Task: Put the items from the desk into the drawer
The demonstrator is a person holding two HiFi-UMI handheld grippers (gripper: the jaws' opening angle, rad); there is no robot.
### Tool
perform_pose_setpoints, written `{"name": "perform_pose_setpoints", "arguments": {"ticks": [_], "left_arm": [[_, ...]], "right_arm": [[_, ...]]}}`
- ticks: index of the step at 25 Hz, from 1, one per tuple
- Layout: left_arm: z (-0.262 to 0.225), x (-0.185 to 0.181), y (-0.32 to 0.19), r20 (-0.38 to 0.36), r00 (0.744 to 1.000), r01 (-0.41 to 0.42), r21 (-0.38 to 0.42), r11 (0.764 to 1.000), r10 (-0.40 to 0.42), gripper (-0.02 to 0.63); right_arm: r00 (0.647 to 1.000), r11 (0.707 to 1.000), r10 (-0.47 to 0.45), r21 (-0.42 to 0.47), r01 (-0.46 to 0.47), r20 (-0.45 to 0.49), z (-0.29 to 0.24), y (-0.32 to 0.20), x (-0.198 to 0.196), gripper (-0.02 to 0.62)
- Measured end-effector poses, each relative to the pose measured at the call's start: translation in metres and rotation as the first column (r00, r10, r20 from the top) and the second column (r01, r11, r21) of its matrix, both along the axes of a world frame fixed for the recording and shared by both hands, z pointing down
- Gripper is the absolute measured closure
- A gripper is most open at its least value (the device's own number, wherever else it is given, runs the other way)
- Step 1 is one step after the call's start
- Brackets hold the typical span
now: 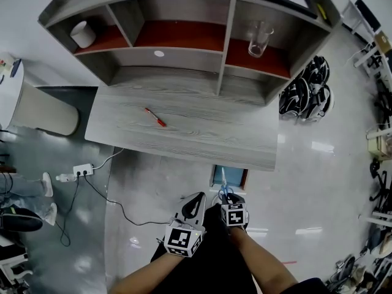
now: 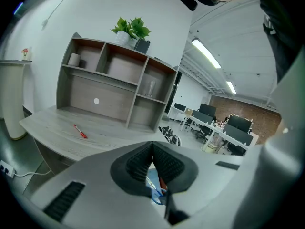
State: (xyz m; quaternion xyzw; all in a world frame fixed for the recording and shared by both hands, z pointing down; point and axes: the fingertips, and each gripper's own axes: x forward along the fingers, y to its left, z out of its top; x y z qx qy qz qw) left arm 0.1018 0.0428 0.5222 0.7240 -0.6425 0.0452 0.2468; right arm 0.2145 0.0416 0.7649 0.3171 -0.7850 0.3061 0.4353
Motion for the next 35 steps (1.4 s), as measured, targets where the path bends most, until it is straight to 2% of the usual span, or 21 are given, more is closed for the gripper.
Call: {"name": "perform_pose_setpoints", "arguments": {"ticks": [5,15,29,35], "left_arm": [[0.009,0.003,-0.004,0.011,1.0,0.027,-0.026,0.999,-0.027,0.592],[0.017,0.01,-0.017,0.043,0.998,0.043,-0.057,0.997,-0.04,0.594],[0.037,-0.003,-0.02,0.081,0.991,0.11,-0.103,0.989,-0.102,0.594],[0.038,-0.001,-0.021,0.077,0.99,0.128,-0.109,0.986,-0.12,0.592]], "right_arm": [[1.0,0.999,-0.017,-0.044,0.016,-0.023,0.022,-0.005,0.009,0.508],[0.997,0.998,-0.052,-0.041,0.049,-0.058,0.053,-0.041,0.018,0.508],[0.977,0.983,-0.181,-0.051,0.176,-0.111,0.103,-0.069,-0.002,0.506],[0.98,0.984,-0.169,-0.075,0.161,-0.107,0.115,-0.074,0.003,0.505]]}}
